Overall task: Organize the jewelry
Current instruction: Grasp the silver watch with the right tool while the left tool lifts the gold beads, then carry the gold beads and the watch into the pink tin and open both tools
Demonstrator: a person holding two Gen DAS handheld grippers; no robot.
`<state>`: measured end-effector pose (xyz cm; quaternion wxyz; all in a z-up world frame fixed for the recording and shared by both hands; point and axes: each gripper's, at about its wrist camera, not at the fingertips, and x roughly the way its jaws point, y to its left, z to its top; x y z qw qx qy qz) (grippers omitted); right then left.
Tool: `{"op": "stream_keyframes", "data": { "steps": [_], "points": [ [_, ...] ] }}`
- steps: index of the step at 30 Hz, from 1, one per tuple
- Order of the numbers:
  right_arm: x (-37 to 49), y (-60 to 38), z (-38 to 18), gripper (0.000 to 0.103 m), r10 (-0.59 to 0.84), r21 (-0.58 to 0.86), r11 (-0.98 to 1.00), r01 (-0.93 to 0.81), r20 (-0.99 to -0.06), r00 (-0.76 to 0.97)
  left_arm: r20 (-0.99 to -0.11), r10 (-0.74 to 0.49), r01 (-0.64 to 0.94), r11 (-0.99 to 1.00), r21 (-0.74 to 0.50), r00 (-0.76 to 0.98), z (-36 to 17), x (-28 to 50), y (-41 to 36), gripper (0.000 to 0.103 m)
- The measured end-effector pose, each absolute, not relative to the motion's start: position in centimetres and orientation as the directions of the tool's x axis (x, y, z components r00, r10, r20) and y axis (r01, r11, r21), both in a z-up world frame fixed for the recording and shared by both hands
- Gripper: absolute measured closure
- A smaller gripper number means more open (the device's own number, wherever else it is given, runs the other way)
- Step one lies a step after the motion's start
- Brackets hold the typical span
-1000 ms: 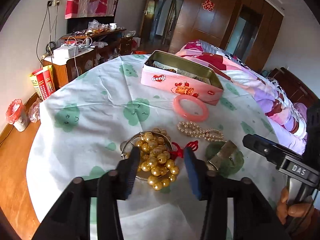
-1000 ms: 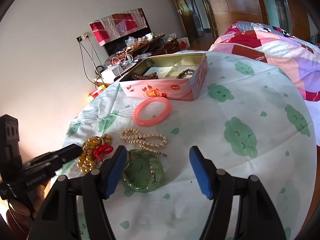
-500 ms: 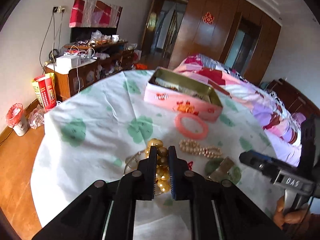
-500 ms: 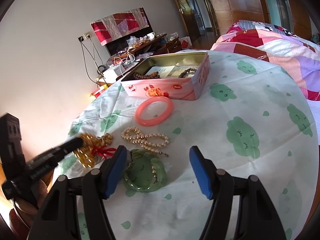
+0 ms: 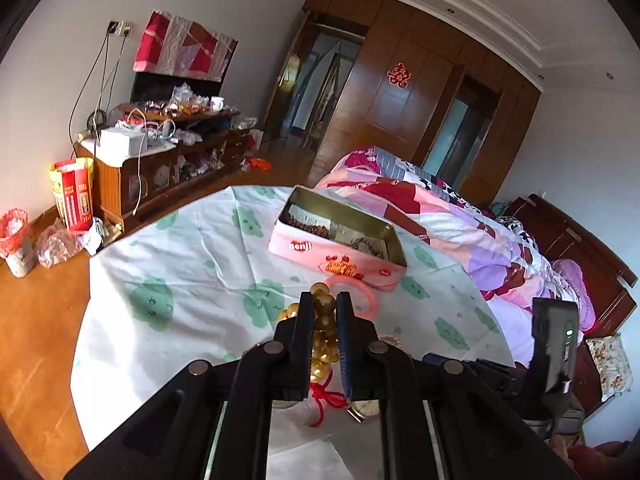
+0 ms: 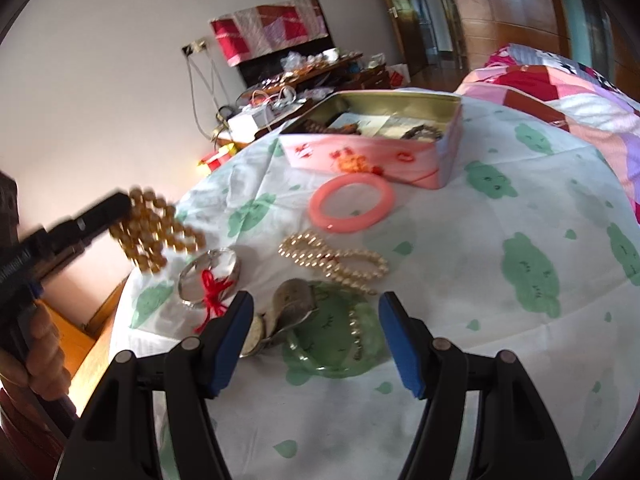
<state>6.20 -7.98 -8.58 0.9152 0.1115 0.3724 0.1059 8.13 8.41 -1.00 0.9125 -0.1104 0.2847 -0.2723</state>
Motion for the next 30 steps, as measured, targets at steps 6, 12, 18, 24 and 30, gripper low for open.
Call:
{"op": "stream_keyframes", "data": {
  "steps": [6,12,18,24,30],
  "points": [
    [7.4,-7.0,-9.0,0.034,0.265,0.259,0.959,-0.114,-0.683,0.680,-0.443,-0.557,0.439,0.829,-0.347,0.702,-0.3,7.9,8.5,0.093],
    [7.9,-5.0,-9.2,0.064,0.258,0.190,0.966,-0.174,-0.702,0.663,-0.450,-0.555,0.432,0.830,-0.352,0.700,-0.5,8.0,8.5,0.093],
    [7.4,-5.5,-8.8,0.080,0.270,0.210,0.962,-0.172,-0.671,0.690,-0.457,-0.549,0.422,0.834,-0.356,0.700,-0.7,8.2,8.6,0.093],
    [6.3,-7.4,-6.2,0.080,0.323,0.301,0.938,-0.174,-0.568,0.757,-0.459,-0.552,0.424,0.832,-0.358,0.696,-0.8,8.3,8.4,0.093],
    [7.0,-10.5,-3.6,0.080,0.407,0.453,0.873,-0.179,-0.475,0.780,-0.464,-0.567,0.449,0.823,-0.347,0.680,-0.9,8.5,6.9,0.093]
  ]
}}
